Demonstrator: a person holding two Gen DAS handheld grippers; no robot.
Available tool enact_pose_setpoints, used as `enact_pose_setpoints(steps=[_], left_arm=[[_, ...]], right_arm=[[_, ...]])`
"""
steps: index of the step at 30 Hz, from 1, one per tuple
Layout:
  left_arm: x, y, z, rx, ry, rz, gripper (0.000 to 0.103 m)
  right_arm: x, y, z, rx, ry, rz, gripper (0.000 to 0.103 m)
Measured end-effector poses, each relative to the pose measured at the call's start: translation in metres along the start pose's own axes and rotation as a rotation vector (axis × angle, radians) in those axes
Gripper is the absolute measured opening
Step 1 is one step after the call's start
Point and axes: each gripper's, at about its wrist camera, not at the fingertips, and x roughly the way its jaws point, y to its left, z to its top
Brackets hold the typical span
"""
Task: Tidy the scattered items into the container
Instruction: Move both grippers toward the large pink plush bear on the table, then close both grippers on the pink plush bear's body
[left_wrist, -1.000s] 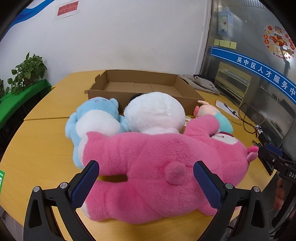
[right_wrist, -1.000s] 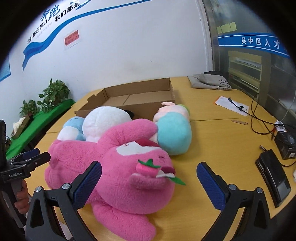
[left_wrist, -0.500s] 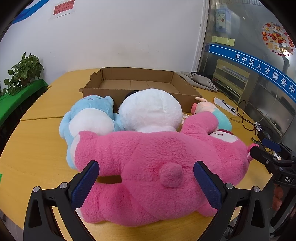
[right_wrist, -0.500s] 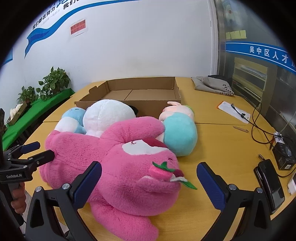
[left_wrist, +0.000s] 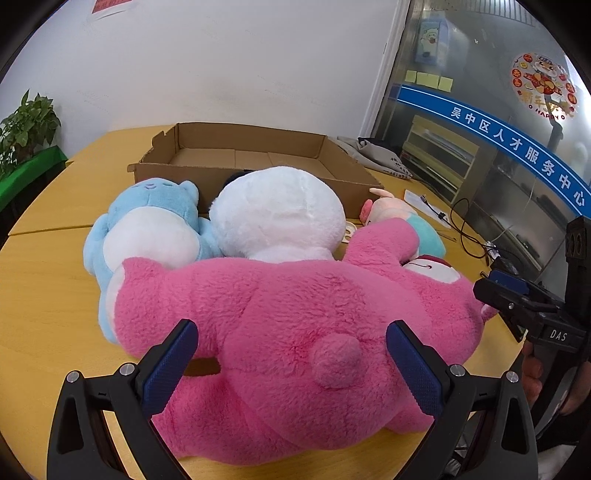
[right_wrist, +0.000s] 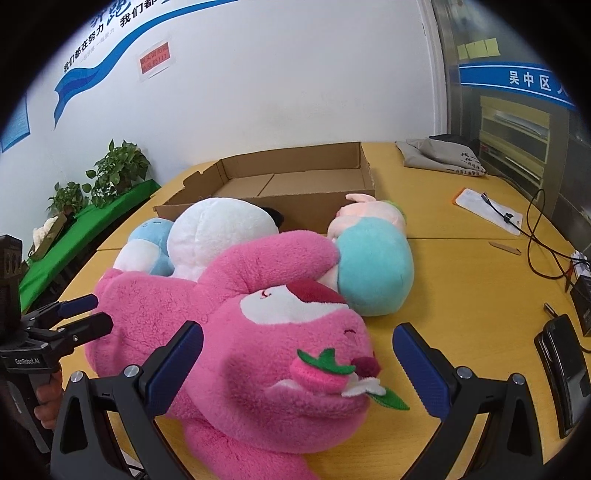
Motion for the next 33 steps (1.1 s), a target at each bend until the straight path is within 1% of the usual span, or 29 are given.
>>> enact_pose_setpoints(steps=[3, 6, 10, 14, 16, 19, 21, 22, 23, 24, 25, 26, 27, 28, 29, 31, 33], left_arm=[[0.003, -0.001, -0.003, 0.002, 0.014, -0.007, 0.103], [0.006, -0.003, -0.007, -0.002, 0.032, -0.029, 0.103], [0.011, -0.006, -0.011, 0.002, 0.063, -0.055, 0.103], [0.017, -0.002, -0.011, -0.015, 0.089, -0.070, 0.103], [0.022, 0.002, -0.010, -0.026, 0.102, -0.087, 0.103], [0.032, 0.010, -0.010, -0.060, 0.140, -0.128, 0.103], [0.038, 0.017, -0.010, -0.099, 0.163, -0.168, 0.098], [0.039, 0.019, -0.011, -0.103, 0.166, -0.177, 0.097], [0.039, 0.020, -0.011, -0.101, 0.169, -0.181, 0.093], [0.039, 0.020, -0.012, -0.096, 0.172, -0.181, 0.087], [0.039, 0.019, -0.012, -0.087, 0.174, -0.180, 0.084], [0.038, 0.018, -0.013, -0.078, 0.173, -0.178, 0.079], [0.036, 0.017, -0.013, -0.072, 0.171, -0.178, 0.074], [0.034, 0.017, -0.013, -0.069, 0.169, -0.179, 0.072], [0.032, 0.017, -0.014, -0.067, 0.167, -0.179, 0.068], [0.029, 0.017, -0.015, -0.064, 0.164, -0.179, 0.063], [0.024, 0.017, -0.014, -0.072, 0.161, -0.180, 0.055]], right_arm=[[0.003, 0.000, 0.000, 0.009, 0.013, 0.006, 0.102], [0.006, 0.001, -0.003, 0.012, 0.032, -0.008, 0.102], [0.007, 0.003, -0.006, 0.009, 0.040, -0.012, 0.102], [0.009, 0.005, -0.008, 0.000, 0.041, -0.001, 0.102], [0.016, 0.002, -0.008, 0.003, 0.047, 0.007, 0.102], [0.039, -0.006, -0.014, 0.019, 0.094, 0.005, 0.102], [0.051, -0.012, -0.019, 0.048, 0.100, 0.057, 0.102], [0.055, -0.014, -0.021, 0.060, 0.097, 0.072, 0.102], [0.057, -0.013, -0.021, 0.050, 0.087, 0.075, 0.101], [0.057, -0.010, -0.022, 0.024, 0.080, 0.076, 0.095], [0.056, -0.007, -0.022, 0.006, 0.077, 0.080, 0.090], [0.055, -0.004, -0.022, -0.006, 0.075, 0.083, 0.087], [0.054, -0.003, -0.023, -0.009, 0.073, 0.087, 0.083], [0.053, -0.002, -0.023, -0.010, 0.069, 0.093, 0.077], [0.051, -0.003, -0.024, -0.008, 0.063, 0.101, 0.074], [0.046, -0.002, -0.025, -0.007, 0.050, 0.114, 0.064], [0.037, 0.003, -0.025, -0.022, 0.030, 0.117, 0.057]])
